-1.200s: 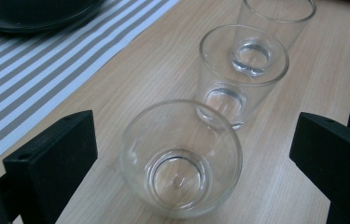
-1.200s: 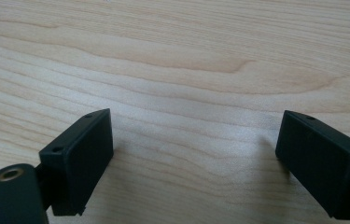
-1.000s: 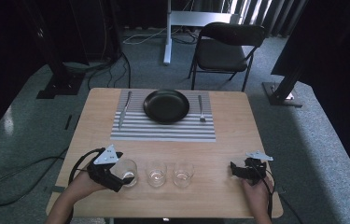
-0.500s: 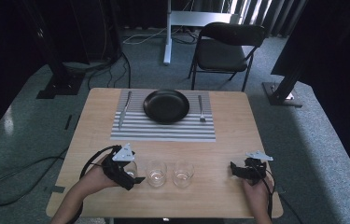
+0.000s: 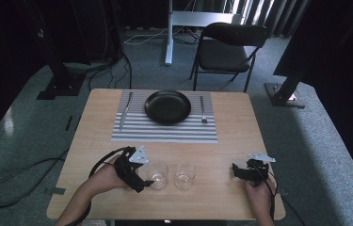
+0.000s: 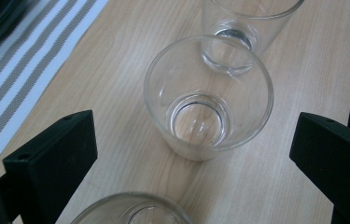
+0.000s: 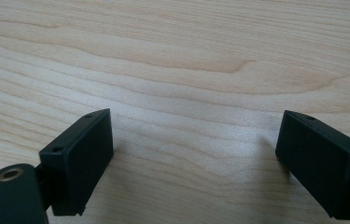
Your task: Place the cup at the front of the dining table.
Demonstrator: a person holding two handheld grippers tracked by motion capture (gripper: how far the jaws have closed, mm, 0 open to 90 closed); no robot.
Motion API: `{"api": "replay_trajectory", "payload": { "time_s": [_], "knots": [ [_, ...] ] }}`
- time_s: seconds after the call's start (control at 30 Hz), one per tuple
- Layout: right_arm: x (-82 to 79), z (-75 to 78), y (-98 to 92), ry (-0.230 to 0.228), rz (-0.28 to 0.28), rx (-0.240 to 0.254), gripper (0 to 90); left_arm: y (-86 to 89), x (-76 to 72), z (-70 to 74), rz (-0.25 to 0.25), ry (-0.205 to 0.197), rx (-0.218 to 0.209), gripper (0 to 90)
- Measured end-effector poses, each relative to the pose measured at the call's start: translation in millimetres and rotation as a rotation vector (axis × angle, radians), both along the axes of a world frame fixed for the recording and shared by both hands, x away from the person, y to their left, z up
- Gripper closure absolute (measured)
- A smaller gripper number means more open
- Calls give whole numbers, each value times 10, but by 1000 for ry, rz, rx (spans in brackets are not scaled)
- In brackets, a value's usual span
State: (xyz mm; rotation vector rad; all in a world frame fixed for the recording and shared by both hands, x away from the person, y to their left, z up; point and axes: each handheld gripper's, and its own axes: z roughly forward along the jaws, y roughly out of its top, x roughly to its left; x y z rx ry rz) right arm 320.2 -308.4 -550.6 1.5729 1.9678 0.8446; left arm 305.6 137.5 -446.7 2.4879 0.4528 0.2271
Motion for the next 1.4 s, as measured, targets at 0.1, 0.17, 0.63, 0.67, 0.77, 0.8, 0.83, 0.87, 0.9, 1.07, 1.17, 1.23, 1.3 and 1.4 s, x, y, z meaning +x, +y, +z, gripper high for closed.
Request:
{"api": "replay_trajectory", "payload": {
  "time_s": [0.1, 0.17, 0.63, 0.67, 0.77, 0.8, 0.83, 0.87, 0.9, 1.07, 1.17, 1.23, 1.3, 1.4],
  "knots": [
    [0, 0, 0, 0, 0, 0, 106, -17, 5, 0, -6, 1, 8, 11],
    [0, 0, 0, 0, 0, 0, 106, -117, 17, -8, -26, 13, 32, 11],
    [0, 0, 0, 0, 0, 0, 106, -321, 64, -60, -47, 22, 143, 48],
    [0, 0, 0, 0, 0, 0, 106, -321, 64, -60, -47, 22, 143, 48],
    [0, 0, 0, 0, 0, 0, 106, -385, 84, -67, -46, 27, 186, 68],
    [0, 0, -1, 0, 1, 0, 106, -396, 92, -68, -50, 29, 195, 69],
    [0, 0, -1, 0, 1, 0, 106, -396, 92, -68, -50, 29, 195, 112],
    [0, 0, 0, 0, 0, 0, 106, -414, 93, -67, -44, 29, 199, 112],
    [0, 0, 0, 0, 1, 0, 106, -441, 90, -66, -55, 40, 213, 143],
    [0, 0, 0, 0, 0, 0, 106, -495, 110, -90, -46, 37, 248, 155],
    [0, 0, 0, 0, 0, 0, 106, -531, 110, -138, -48, 31, 290, 155],
    [-1, 0, 0, 0, 1, -1, 106, -541, 105, -152, -52, 24, 288, 170],
    [-1, 0, 0, 0, 1, 0, 106, -531, 119, -147, -54, 38, 279, 173],
    [-1, 0, 0, 0, 1, 0, 106, -521, 121, -131, -62, 42, 262, 180]
  ]
}}
